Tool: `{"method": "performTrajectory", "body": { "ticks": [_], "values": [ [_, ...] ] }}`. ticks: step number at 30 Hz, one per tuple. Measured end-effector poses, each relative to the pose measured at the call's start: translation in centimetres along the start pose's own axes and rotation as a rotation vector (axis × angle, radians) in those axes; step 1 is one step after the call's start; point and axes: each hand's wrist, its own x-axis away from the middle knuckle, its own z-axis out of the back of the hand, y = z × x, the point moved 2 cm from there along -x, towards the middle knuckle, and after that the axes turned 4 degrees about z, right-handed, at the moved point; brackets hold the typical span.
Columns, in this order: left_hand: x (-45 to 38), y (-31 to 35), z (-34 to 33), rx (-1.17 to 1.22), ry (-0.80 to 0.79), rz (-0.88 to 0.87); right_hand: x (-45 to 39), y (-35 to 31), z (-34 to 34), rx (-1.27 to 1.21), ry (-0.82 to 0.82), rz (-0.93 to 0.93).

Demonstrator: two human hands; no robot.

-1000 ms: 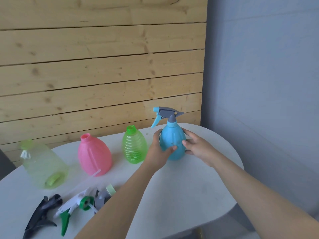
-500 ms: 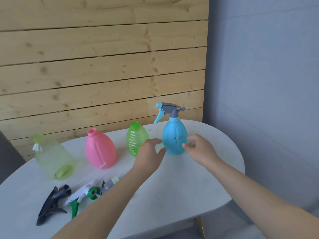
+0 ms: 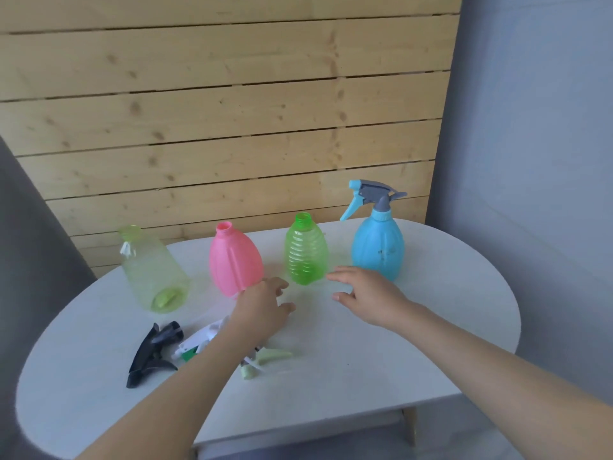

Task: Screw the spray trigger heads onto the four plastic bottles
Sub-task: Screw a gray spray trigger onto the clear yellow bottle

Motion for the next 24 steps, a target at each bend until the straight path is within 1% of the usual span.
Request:
{"method": "performTrajectory", "body": {
  "ticks": [2, 6, 9, 11, 15, 18, 20, 22, 24],
  "values": [
    [0.2, -0.6, -0.1, 0.075, -0.039, 0.004, -0.7, -0.2, -0.6, 0.042, -0.026, 0.002],
    [0.2, -0.8, -0.1, 0.158, -0.056, -0.033, -1.1, -0.5, -1.3, 0.097, -0.008, 0.018],
    [0.4, -0.8, 0.6, 0.264, -0.096, -0.044, -1.3, -1.2, -1.0, 0.137, 0.046, 0.045],
    [0.9, -0.8, 1.2, 0.285, -0.108, -0.077, -1.3, -1.6, -0.3, 0.186, 0.092, 0.046],
    [2.1, -1.1, 2.4, 0.255, 0.011, -0.176, -0.6, -1.4, 1.1, 0.170, 0.084, -0.013],
    [2.3, -2.1, 3.4, 0.287, 0.061, -0.139, -0.1, -0.9, 1.7, 0.126, 0.092, -0.063],
    [2.2, -2.9, 3.8, 0.294, 0.045, -0.096, 0.1, -0.6, 1.7, 0.084, 0.105, -0.092],
    [2.4, -3.3, 3.9, 0.382, -0.002, -0.040, 0.2, -0.5, 1.9, 0.042, 0.131, -0.106],
    [2.6, -3.6, 4.1, 0.541, -0.047, 0.020, 0.3, -0.8, 2.1, 0.002, 0.155, -0.103]
  ]
}}
